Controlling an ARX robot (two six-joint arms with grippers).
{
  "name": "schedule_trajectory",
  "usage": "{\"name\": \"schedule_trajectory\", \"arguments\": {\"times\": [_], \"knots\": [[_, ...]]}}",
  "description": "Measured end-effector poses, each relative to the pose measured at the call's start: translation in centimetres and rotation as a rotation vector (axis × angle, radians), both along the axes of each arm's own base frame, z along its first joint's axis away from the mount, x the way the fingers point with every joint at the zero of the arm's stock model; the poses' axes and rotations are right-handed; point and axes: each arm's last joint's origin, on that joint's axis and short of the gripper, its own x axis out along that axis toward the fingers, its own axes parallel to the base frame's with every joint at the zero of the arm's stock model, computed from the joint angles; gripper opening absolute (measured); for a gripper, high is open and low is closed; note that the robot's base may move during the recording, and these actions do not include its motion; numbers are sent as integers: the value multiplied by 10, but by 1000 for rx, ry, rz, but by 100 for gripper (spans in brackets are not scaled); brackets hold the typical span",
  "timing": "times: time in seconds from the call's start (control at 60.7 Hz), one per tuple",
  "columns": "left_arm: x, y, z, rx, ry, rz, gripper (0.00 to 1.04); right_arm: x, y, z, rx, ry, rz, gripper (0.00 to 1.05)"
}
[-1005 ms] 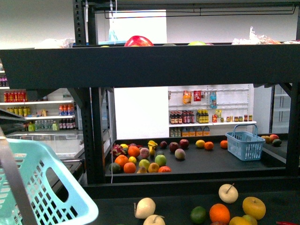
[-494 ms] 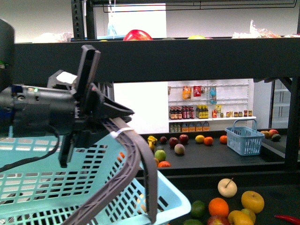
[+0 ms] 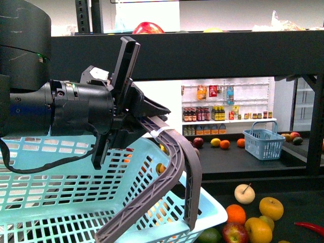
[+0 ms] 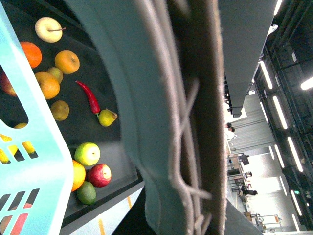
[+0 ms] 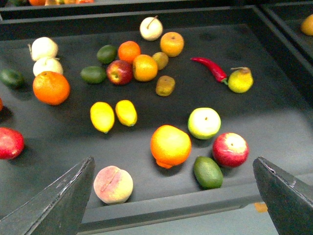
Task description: Pick lemon from shelf
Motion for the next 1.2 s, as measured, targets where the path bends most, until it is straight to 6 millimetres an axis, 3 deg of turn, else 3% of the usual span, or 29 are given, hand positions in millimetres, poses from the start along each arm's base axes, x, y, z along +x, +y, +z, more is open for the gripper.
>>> {"name": "schedule_trajectory", "arguments": {"times": [0.115,0.231,0.379,0.544,0.758,0.972,1.203], "knots": [[0,0,0,0,-1,0,8,81,-6,-14,22,138,117,97],[0,0,0,0,1,1,8,159,3,-71,84,357,205,97],[0,0,0,0,1,0,8,227,28,-126,56,435,257,97],[0,0,0,0,0,1,8,270,54,-165,34,496,289,97],[0,0,0,0,0,0,8,309,81,-186,-6,476,307,97],[0,0,0,0,1,1,8,328,82,-209,-21,493,287,97],[0,0,0,0,1,0,8,345,79,-216,-24,504,269,97]]}}
